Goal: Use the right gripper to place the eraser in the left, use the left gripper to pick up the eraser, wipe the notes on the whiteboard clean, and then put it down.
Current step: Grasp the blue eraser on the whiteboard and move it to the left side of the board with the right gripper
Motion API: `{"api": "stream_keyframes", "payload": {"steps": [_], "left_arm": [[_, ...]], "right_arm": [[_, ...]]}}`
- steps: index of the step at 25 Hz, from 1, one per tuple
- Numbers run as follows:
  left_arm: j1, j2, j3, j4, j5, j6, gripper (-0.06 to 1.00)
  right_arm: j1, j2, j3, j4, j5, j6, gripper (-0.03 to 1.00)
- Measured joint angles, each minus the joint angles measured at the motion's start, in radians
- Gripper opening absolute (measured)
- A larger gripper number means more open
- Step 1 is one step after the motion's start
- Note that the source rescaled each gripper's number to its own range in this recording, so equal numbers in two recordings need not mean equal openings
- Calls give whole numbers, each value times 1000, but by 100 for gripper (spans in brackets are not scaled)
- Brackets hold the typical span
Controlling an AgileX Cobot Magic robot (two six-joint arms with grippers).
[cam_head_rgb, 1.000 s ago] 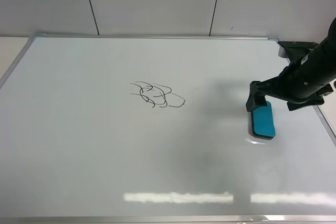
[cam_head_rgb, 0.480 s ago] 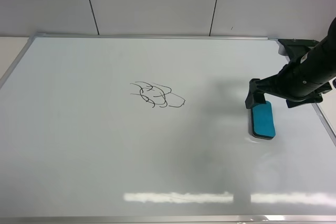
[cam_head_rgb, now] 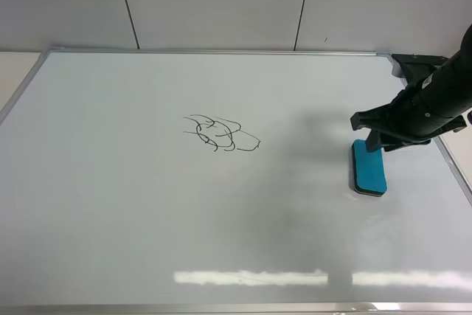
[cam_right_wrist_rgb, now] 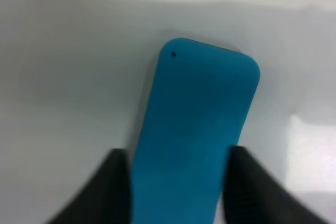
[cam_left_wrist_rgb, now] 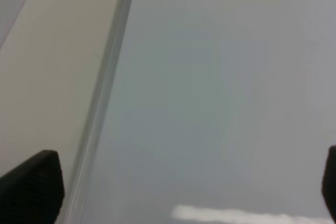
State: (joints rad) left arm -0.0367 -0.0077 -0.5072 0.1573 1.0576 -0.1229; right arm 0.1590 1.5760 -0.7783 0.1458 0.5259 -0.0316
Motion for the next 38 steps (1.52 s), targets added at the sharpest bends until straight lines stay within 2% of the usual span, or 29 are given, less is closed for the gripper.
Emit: {"api": "stream_keyframes", "payload": {"steps": [2,5,20,33,38], "left_arm": [[0,0,0,0,0,0,100],[0,0,0,0,0,0,100],[0,0,0,0,0,0,100],[0,0,0,0,0,0,100],[0,0,0,0,0,0,100]], "right_arm": [[0,0,0,-9,0,0,6],[0,0,0,-23,0,0,1],[0,9,0,-58,-5,11,0],[0,185,-17,-75,-2,14,0],[44,192,-19,-107,-7,15,0]]}}
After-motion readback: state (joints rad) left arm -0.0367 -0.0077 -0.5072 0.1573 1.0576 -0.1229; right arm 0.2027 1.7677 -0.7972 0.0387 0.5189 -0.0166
